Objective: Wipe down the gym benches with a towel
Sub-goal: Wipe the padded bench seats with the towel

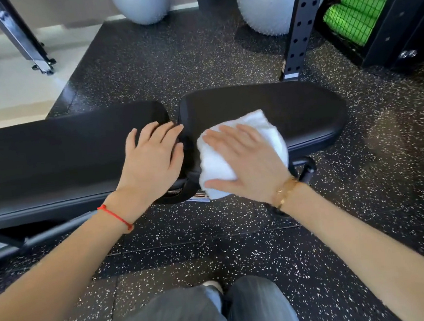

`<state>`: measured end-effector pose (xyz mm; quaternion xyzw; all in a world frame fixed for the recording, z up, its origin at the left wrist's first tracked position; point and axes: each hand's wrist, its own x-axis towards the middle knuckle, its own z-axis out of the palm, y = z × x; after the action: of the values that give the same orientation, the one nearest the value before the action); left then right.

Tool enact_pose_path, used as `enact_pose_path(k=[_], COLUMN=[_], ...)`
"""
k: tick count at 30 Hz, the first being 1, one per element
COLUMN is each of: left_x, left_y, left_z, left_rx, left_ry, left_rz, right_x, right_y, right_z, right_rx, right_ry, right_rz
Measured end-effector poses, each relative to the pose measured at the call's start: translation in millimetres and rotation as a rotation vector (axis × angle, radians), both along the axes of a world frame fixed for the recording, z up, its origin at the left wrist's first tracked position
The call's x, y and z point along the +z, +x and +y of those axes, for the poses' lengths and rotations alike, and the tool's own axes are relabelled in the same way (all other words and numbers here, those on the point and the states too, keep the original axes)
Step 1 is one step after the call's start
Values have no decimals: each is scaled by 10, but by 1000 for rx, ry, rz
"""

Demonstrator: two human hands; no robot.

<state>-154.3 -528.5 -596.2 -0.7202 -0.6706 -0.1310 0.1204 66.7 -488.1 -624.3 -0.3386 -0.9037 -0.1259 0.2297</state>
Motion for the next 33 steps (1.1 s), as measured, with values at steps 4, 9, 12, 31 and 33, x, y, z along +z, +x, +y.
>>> enact_pose_path(k=[4, 9, 12, 31, 33], left_x=[-67, -78, -75, -84, -81], left_y=[-100, -80, -25, -24, -35], left_z=[-76, -75, -46, -73, -79], left_rx=[22, 46, 25, -32, -27], left_ry=[20, 17, 2, -16, -5], left_rz=[-2, -54, -76, -36, -51], right_x=[-84, -133, -111, -184, -191], right_y=[93, 719, 488, 305, 230], right_z=[46, 160, 120, -12, -35], right_rx=[49, -100, -95, -100, -53], right_ry=[89, 93, 96, 106, 125], right_rz=[-42, 50, 71, 60, 4])
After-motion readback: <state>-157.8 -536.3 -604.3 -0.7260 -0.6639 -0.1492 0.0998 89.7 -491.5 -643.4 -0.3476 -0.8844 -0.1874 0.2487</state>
